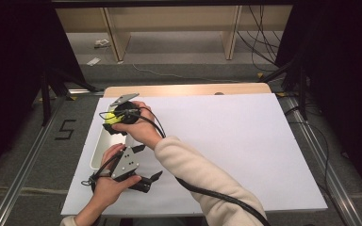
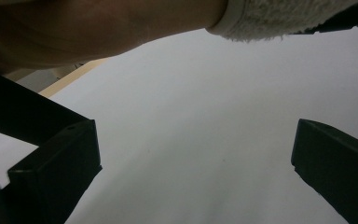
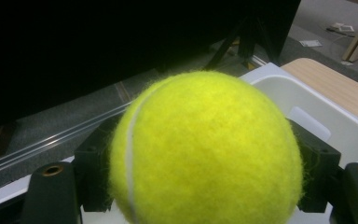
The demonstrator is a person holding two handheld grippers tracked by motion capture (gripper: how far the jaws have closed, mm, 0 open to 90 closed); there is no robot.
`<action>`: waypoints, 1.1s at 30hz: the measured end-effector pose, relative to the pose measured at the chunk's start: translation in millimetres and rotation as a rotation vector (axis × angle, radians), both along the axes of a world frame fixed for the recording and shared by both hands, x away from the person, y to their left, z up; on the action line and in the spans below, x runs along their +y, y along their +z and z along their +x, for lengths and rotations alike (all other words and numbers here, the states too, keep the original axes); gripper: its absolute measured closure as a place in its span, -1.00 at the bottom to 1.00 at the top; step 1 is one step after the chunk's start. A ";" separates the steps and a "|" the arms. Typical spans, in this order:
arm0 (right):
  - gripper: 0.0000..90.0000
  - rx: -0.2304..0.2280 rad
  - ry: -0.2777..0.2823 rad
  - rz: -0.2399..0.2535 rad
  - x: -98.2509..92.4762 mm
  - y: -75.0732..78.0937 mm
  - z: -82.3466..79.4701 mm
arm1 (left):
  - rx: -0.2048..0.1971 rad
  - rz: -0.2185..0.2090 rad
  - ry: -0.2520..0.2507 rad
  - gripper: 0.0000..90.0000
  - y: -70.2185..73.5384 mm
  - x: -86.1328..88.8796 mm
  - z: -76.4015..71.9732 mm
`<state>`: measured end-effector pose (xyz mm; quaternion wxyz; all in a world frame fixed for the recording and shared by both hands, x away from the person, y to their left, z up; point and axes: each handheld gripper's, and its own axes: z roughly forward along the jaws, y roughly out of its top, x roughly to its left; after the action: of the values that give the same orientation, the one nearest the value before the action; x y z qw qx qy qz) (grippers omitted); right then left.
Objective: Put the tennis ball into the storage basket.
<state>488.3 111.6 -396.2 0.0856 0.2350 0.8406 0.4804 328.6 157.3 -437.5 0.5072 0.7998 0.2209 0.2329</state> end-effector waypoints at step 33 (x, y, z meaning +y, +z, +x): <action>-0.43 0.010 0.020 -0.041 5.6 -9.4 4.2 | -0.001 0.000 -0.003 -0.98 -0.1 -0.3 -0.1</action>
<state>492.5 117.2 -405.6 0.0814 0.2269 0.8530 0.4630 328.4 157.0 -437.6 0.5079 0.7999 0.2194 0.2325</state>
